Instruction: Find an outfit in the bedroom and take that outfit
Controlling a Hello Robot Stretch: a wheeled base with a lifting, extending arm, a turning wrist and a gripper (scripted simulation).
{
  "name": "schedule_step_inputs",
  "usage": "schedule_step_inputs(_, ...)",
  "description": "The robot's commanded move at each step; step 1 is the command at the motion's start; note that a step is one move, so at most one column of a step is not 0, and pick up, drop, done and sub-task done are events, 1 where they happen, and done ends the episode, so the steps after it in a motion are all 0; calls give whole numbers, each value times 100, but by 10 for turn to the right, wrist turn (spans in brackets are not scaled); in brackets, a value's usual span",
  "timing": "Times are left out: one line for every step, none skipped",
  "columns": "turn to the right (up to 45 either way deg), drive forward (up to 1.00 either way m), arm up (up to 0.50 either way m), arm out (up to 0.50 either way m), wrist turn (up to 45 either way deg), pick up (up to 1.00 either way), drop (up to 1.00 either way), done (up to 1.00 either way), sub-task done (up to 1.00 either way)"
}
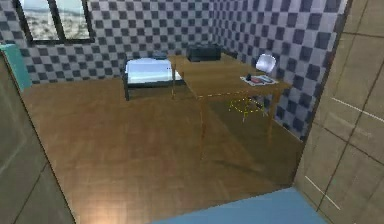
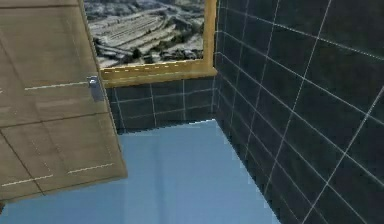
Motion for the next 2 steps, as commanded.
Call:
schedule_step_inputs(-90, 0, 0, 0, 0, 0, 0, 0, 0)
schedule_step_inputs(0, 100, 0, 0, 0, 0, 0, 0, 0)
